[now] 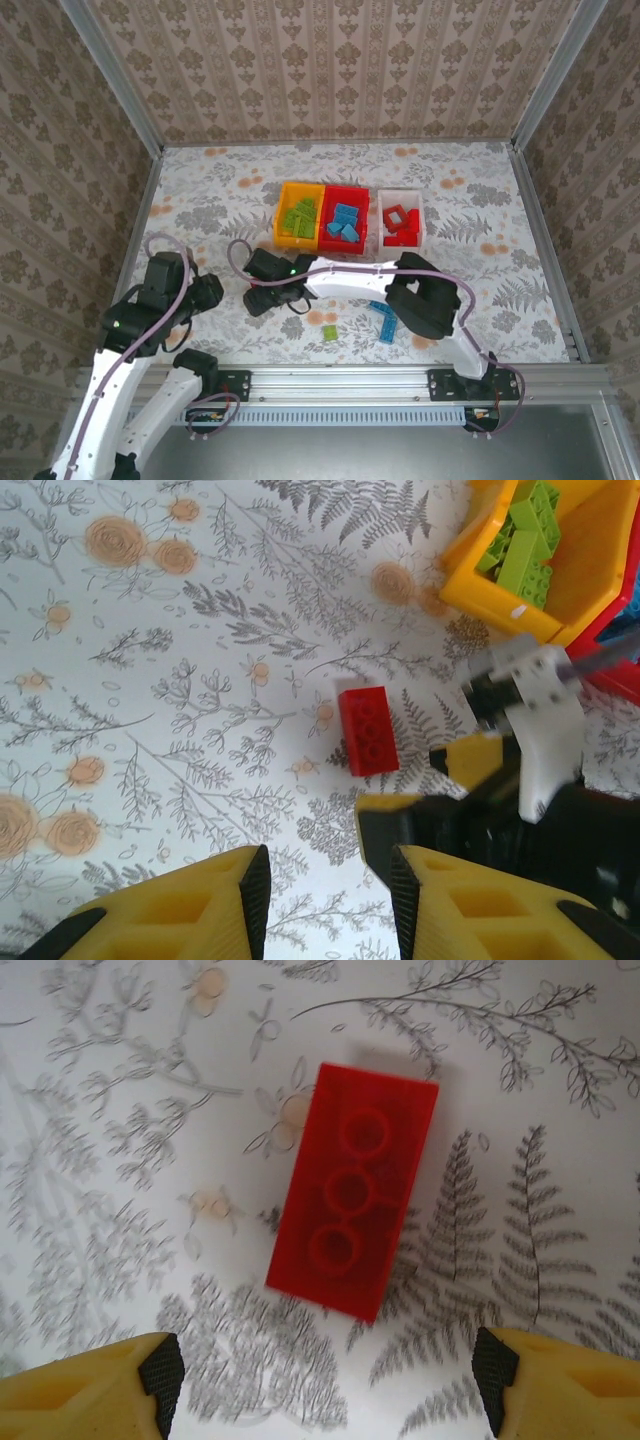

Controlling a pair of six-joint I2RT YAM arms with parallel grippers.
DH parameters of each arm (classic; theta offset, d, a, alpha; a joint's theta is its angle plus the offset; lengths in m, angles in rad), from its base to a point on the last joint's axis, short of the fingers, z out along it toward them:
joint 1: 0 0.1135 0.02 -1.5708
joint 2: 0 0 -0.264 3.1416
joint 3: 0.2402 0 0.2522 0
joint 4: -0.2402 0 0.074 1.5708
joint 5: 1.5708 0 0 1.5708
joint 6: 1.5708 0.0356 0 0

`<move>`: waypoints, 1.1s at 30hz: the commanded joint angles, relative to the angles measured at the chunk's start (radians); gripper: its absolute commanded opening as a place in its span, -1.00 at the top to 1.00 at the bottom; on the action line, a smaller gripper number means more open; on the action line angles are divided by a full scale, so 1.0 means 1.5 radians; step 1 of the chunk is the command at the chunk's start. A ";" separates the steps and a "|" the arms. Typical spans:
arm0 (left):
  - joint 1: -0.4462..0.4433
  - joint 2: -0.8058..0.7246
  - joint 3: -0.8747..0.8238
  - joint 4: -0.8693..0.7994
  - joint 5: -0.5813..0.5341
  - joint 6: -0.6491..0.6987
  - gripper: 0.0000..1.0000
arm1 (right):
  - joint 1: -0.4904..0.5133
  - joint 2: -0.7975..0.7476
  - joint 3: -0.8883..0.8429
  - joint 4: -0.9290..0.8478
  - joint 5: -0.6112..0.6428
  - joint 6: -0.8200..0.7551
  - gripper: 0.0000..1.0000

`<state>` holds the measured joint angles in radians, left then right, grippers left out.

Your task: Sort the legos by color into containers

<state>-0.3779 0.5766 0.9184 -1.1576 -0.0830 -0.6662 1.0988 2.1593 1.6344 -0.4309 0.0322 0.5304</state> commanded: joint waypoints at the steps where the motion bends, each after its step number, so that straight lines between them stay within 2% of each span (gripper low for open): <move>1: 0.005 -0.015 0.003 -0.059 0.004 0.000 0.21 | 0.004 0.048 0.064 -0.057 0.053 0.028 -0.58; 5: 0.005 -0.028 0.017 -0.074 0.003 0.016 0.21 | 0.004 0.099 0.125 -0.095 0.070 0.031 -0.45; 7: 0.005 -0.027 0.023 -0.080 0.003 0.023 0.21 | 0.005 0.118 0.150 -0.116 0.084 0.032 -0.31; 10: 0.006 -0.029 0.029 -0.082 0.006 0.031 0.21 | 0.004 0.137 0.173 -0.130 0.095 0.029 -0.01; 16: 0.006 -0.027 0.024 -0.068 0.037 0.043 0.20 | 0.003 0.113 0.126 -0.090 0.097 0.030 0.39; 18: 0.006 -0.020 0.013 -0.045 0.071 0.051 0.19 | 0.001 0.072 0.073 -0.047 0.103 0.028 0.48; 21: 0.005 0.006 -0.014 0.009 0.140 0.054 0.17 | -0.006 -0.004 -0.011 -0.004 0.117 0.016 0.49; 26: -0.015 0.064 -0.045 0.143 0.207 0.036 0.17 | -0.040 -0.164 -0.136 -0.011 0.146 0.015 0.49; 28: -0.041 0.100 -0.047 0.203 0.209 0.028 0.17 | -0.071 -0.239 -0.202 -0.011 0.149 0.026 0.49; 33: -0.172 0.254 0.002 0.336 0.160 0.025 0.16 | -0.197 -0.421 -0.339 -0.036 0.132 0.025 0.48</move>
<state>-0.5732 0.8761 0.8696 -0.8288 0.1677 -0.6216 0.8803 1.6276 1.2034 -0.4511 0.2134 0.5613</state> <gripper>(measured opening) 0.421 0.341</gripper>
